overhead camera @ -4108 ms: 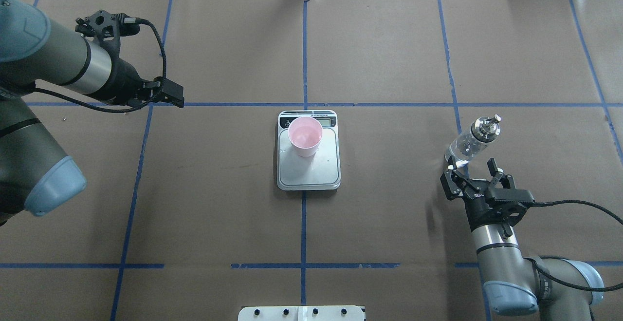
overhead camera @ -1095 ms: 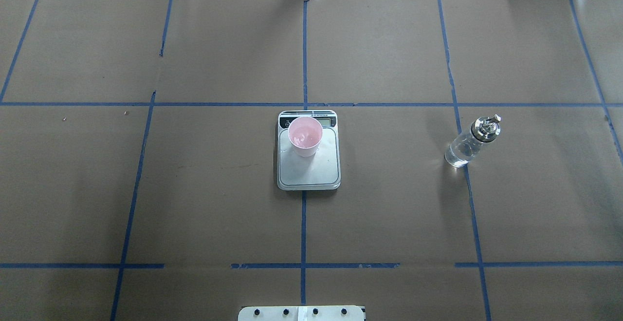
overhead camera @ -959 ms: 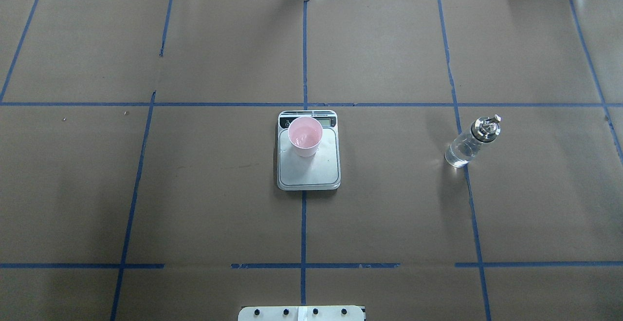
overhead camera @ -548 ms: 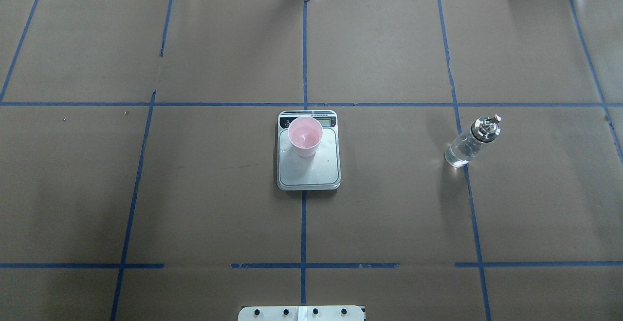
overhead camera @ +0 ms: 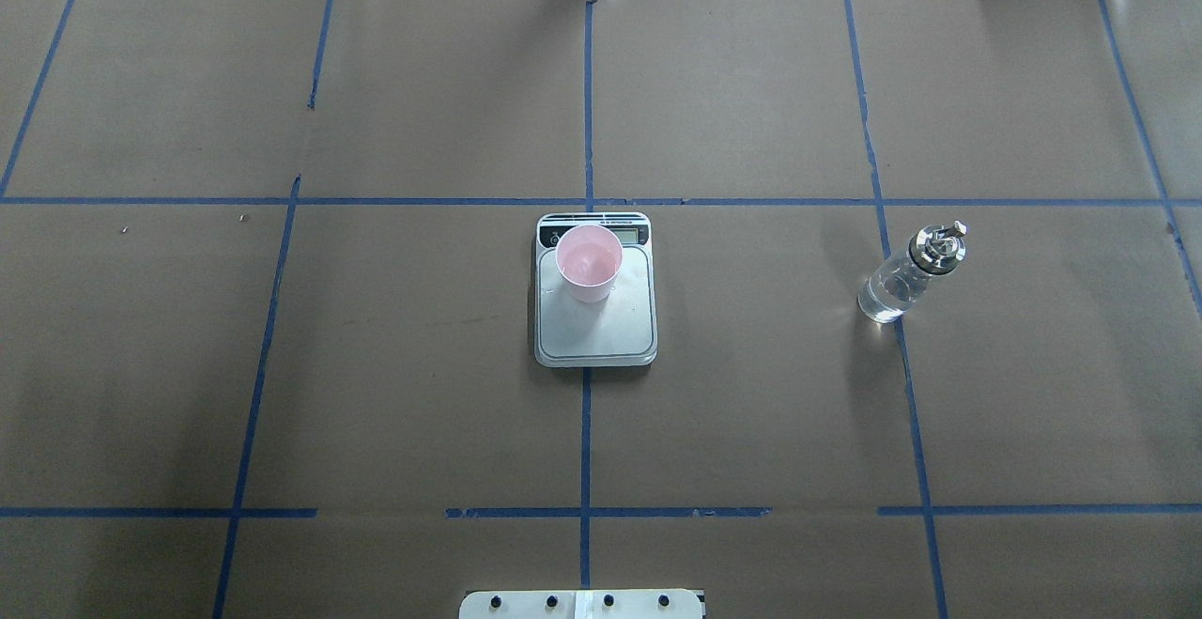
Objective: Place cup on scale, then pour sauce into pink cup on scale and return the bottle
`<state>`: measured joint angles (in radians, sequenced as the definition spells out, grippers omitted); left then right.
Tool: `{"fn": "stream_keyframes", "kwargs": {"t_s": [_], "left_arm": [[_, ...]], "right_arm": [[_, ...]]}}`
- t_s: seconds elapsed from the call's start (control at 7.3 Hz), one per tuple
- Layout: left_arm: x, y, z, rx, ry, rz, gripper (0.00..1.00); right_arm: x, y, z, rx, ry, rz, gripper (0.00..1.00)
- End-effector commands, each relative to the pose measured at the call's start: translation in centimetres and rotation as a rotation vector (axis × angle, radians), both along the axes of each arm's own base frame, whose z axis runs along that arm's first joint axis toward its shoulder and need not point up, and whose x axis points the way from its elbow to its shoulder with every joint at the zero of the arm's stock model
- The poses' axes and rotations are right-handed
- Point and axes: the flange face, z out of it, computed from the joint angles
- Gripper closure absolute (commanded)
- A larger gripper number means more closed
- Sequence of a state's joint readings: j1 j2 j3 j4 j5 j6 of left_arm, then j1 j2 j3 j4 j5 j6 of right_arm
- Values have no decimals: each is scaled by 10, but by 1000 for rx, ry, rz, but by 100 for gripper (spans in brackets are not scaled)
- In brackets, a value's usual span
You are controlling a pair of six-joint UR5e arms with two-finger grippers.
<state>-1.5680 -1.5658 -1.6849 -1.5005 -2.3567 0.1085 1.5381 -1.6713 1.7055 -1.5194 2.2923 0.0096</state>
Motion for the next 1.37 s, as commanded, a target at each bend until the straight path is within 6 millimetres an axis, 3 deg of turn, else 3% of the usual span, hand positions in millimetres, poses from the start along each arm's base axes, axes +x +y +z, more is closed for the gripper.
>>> {"fn": "stream_keyframes", "kwargs": {"t_s": [0.0,0.14,0.27,0.55,0.82,1.23], "left_arm": [[-2,10,-21,26,24,-7,0],[-10,27,-38,-2,24,-27,0],[-9,26,-49,-21,26,-26,0],[-5,26,-46,-24,78,-22,0],[-5,24,-50,-14,78,-21,0],[-5,30,-36,-42,67,-21,0]], "right_arm": [[-3,0,-6,12,-3,-7,0],[-7,2,-4,44,0,-61,0],[-25,2,-3,90,1,-159,0],[-37,3,-1,78,-18,-180,0],[-39,11,-2,20,-165,-159,0],[-42,-3,-13,48,-153,-166,0]]}}
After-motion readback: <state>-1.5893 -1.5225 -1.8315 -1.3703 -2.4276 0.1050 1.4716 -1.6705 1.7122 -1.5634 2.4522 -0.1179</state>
